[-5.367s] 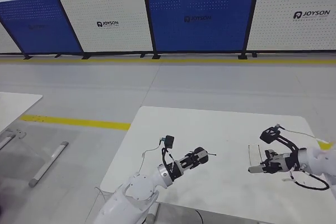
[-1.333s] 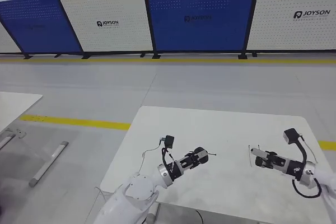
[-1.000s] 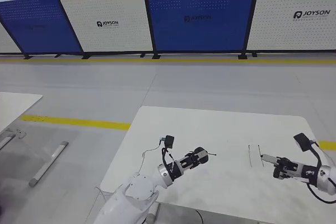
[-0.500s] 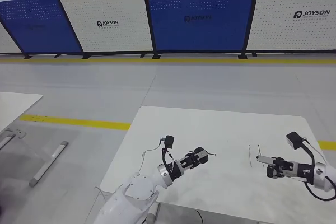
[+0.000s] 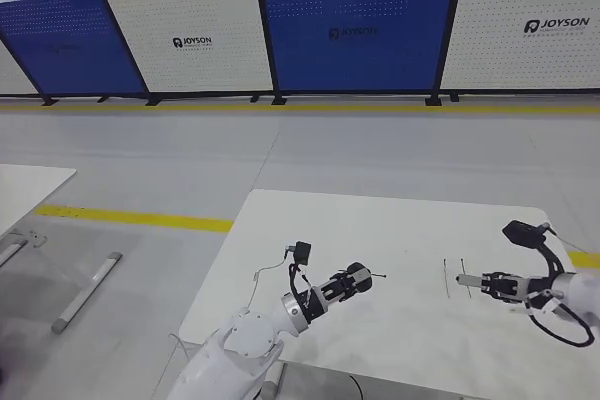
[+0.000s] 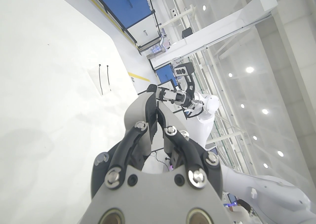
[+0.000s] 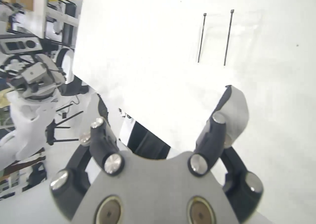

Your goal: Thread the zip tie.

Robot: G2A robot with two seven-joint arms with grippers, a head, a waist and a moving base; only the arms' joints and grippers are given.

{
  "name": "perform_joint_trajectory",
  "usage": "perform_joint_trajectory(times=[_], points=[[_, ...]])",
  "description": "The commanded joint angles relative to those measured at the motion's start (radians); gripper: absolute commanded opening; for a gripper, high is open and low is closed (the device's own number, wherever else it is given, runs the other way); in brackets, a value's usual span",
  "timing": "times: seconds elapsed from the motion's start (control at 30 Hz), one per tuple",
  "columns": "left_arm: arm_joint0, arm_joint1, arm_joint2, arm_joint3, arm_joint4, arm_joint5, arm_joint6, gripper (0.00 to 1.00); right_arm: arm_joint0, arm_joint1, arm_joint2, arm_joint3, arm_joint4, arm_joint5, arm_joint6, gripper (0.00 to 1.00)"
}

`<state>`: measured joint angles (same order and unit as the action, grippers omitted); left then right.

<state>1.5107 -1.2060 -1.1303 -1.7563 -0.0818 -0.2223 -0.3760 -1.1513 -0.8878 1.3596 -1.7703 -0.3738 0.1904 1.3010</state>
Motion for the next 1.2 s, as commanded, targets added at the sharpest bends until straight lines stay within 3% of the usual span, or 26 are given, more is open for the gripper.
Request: perform_joint_trajectory(times=[0.0,0.3,0.4,0.53,0.67,0.8,0.9,1.17], points=[[0.0,0.0,0.0,0.0,0.0,0.0,0.0,0.0,0.009,-0.001,-0.007,-0.002,-0.007,0.012,-0.003,1.0],[0.0,0.0,0.0,0.0,0.0,0.0,0.0,0.0,0.006,-0.001,-0.009,-0.004,-0.008,0.006,-0.007,1.0],[0.0,0.0,0.0,0.0,0.0,0.0,0.0,0.0,0.011,0.004,-0.024,0.008,-0.02,-0.062,0.051,1.0],[0.0,0.0,0.0,0.0,0.0,0.0,0.0,0.0,0.103,0.02,-0.105,0.045,-0.133,-0.041,0.089,1.0],[0.0,0.0,0.0,0.0,0.0,0.0,0.0,0.0,0.213,0.041,-0.231,0.076,-0.167,-0.031,0.089,1.0],[0.0,0.0,0.0,0.0,0.0,0.0,0.0,0.0,0.333,0.051,-0.378,0.151,-0.138,-0.047,0.089,1.0],[0.0,0.0,0.0,0.0,0.0,0.0,0.0,0.0,0.422,0.048,-0.468,0.218,-0.087,-0.001,0.089,1.0],[0.0,0.0,0.0,0.0,0.0,0.0,0.0,0.0,0.422,0.048,-0.468,0.218,-0.087,-0.001,0.089,1.0]])
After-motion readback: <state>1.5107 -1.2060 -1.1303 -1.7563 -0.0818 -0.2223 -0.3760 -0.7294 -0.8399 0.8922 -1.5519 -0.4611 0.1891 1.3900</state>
